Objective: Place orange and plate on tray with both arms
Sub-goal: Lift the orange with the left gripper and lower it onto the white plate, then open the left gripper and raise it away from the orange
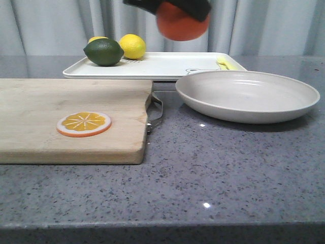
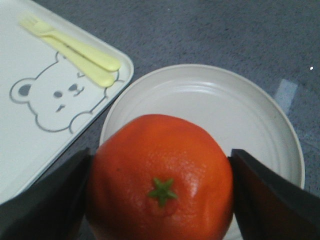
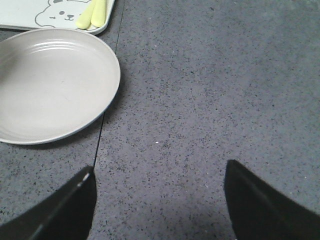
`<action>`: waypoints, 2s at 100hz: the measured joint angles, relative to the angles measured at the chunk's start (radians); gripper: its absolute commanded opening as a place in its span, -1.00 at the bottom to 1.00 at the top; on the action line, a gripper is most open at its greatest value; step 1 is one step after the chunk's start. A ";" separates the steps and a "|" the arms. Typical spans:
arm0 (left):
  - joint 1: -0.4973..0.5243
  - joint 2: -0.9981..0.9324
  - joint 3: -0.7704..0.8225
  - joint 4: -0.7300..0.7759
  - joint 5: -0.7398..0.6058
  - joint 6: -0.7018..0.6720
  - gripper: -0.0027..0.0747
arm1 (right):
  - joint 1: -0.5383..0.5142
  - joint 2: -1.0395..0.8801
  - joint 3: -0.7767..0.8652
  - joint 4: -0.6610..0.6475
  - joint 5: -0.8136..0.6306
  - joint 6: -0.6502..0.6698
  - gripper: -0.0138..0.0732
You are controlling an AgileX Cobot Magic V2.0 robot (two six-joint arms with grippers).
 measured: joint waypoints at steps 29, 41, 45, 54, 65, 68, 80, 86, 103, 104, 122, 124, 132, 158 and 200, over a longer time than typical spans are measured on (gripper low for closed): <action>-0.102 0.151 -0.080 0.000 -0.063 -0.019 -0.44 | 0.000 0.000 0.000 0.000 0.000 0.000 0.56; -0.116 0.208 -0.101 0.000 -0.075 -0.030 -0.44 | 0.000 0.000 0.000 0.000 0.000 0.000 0.56; -0.120 0.222 -0.104 0.000 -0.077 -0.031 -0.44 | 0.000 0.000 0.000 0.000 0.000 0.000 0.56; -0.122 0.242 -0.108 0.000 -0.081 -0.034 -0.44 | 0.000 0.000 0.000 0.000 0.000 0.000 0.56; -0.122 0.267 -0.110 0.000 -0.081 -0.036 -0.44 | 0.000 0.000 0.000 0.000 0.000 0.000 0.56; -0.124 0.268 -0.112 0.000 -0.081 -0.038 -0.44 | 0.000 0.000 0.000 0.000 0.000 0.000 0.56; -0.126 0.270 -0.114 0.000 -0.083 -0.040 -0.43 | 0.000 0.000 0.000 0.000 0.000 0.000 0.56; -0.126 0.270 -0.114 0.000 -0.083 -0.040 -0.37 | 0.000 0.000 0.000 0.000 0.000 0.000 0.56; -0.126 0.270 -0.114 0.000 -0.084 -0.040 0.22 | 0.000 0.000 0.000 0.000 0.000 0.000 0.56; -0.126 0.270 -0.114 0.000 -0.084 -0.040 0.25 | 0.000 0.000 0.000 0.000 0.000 0.000 0.56; -0.126 0.271 -0.114 0.000 -0.083 -0.040 0.87 | 0.000 0.000 0.000 0.000 0.000 0.000 0.56; -0.126 0.271 -0.114 0.000 -0.083 -0.040 0.86 | 0.000 0.000 0.000 0.000 0.000 0.000 0.56; -0.126 0.271 -0.114 0.000 -0.082 -0.040 0.80 | 0.000 0.000 0.000 0.000 0.000 0.000 0.56; -0.126 0.182 -0.114 0.017 -0.087 -0.040 0.78 | 0.000 0.000 0.000 0.000 0.000 0.000 0.56; -0.126 -0.058 0.017 0.028 -0.237 -0.040 0.72 | 0.000 0.000 0.000 0.000 0.003 0.000 0.56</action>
